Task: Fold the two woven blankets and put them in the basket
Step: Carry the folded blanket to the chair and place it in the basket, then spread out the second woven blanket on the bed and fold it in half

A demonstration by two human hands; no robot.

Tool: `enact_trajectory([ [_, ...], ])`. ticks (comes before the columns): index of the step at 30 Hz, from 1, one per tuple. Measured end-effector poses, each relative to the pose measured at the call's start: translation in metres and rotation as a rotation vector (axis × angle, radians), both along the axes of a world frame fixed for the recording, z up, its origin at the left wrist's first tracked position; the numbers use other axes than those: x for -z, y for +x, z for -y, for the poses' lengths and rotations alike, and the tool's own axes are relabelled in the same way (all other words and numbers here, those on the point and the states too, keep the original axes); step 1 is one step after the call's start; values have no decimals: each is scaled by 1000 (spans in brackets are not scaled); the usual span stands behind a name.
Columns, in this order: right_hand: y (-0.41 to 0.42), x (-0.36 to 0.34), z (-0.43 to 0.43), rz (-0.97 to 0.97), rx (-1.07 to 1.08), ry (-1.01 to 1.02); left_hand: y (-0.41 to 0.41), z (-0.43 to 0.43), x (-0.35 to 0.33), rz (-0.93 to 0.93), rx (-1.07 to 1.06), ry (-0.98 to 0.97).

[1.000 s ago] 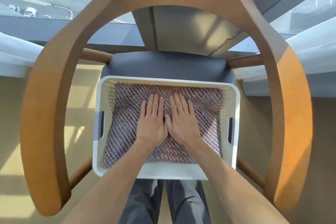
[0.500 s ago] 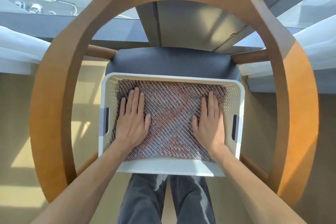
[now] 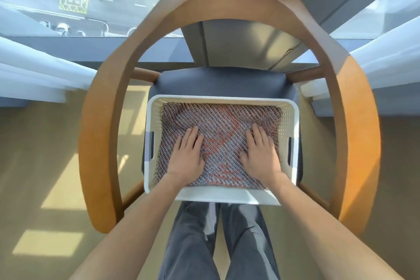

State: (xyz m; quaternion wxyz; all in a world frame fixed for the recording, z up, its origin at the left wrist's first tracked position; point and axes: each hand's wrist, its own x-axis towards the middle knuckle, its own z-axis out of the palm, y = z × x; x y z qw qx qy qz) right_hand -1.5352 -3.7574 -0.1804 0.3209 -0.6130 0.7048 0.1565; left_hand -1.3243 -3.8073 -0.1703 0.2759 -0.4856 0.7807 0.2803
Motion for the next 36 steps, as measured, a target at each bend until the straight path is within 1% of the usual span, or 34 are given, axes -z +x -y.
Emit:
enact_trajectory([
  [3, -5, -55, 7, 230, 205, -49, -18, 8, -51, -1, -237, 189],
  [5, -14, -98, 4, 335, 351, -50, -28, 12, -89, -59, -371, 251],
  [8, -26, -153, -12, 375, 538, -14, -43, 7, -141, -163, -420, 191],
  [10, -34, -177, -27, 376, 607, -3, -49, -1, -164, -208, -431, 154],
  [12, -41, -196, -44, 369, 659, 4, -55, -10, -184, -238, -425, 158],
  [18, -48, -237, -99, 378, 905, -35, -62, -34, -220, -286, -245, 194],
  [22, -33, -257, -136, 353, 1079, -96, -63, -41, -233, -314, -101, 192],
  [27, 18, -268, -188, 385, 1321, -114, -61, -55, -242, -307, 70, 256],
  [34, 98, -281, -281, 387, 1747, -233, -66, -99, -250, -248, 484, 276],
  [36, 123, -280, -308, 386, 1880, -264, -67, -118, -250, -227, 571, 293],
])
